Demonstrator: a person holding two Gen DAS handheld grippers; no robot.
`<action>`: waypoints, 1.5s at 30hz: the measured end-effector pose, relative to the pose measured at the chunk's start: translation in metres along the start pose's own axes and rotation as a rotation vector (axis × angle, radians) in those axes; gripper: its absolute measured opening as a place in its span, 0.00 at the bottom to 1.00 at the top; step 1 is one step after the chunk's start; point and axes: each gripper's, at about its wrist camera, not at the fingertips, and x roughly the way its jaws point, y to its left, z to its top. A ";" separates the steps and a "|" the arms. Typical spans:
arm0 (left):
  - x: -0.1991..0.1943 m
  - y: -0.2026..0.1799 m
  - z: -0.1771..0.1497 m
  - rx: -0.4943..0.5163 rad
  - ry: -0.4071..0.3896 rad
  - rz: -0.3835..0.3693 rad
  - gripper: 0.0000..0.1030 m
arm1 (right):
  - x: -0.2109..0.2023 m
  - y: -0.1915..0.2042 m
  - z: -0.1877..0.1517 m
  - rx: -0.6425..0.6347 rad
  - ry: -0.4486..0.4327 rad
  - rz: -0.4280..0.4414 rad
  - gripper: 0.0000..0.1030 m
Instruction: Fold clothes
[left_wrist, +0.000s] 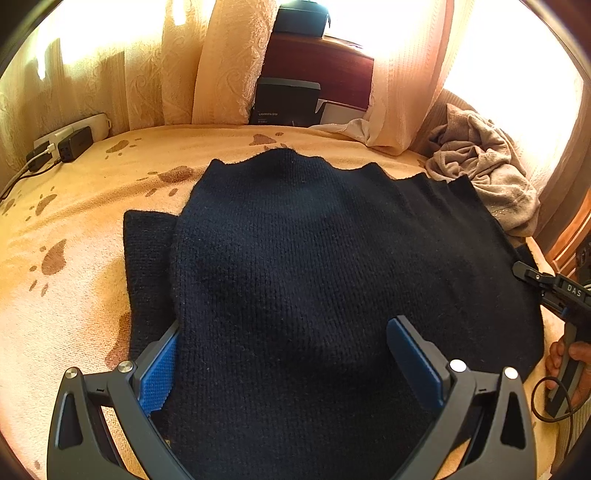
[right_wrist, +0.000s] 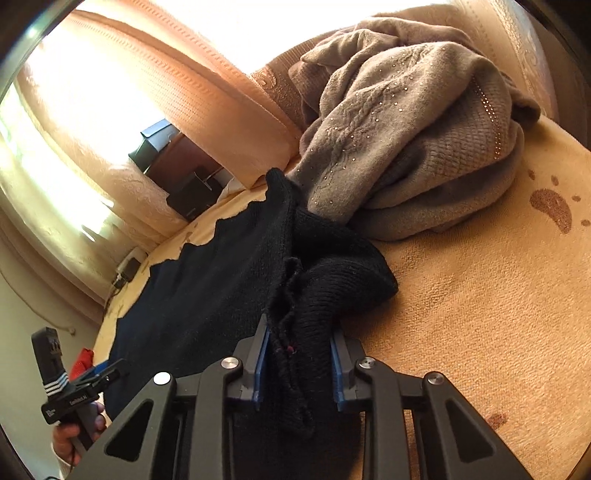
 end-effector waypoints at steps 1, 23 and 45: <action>-0.001 0.002 0.000 -0.011 0.000 -0.008 1.00 | -0.001 0.001 0.001 0.013 -0.004 0.012 0.27; -0.067 0.105 0.006 -0.246 -0.106 -0.018 1.00 | 0.026 0.137 0.032 0.049 -0.014 0.252 0.24; -0.063 0.151 -0.019 -0.384 -0.088 -0.098 1.00 | 0.107 0.270 -0.024 -0.435 0.196 0.274 0.89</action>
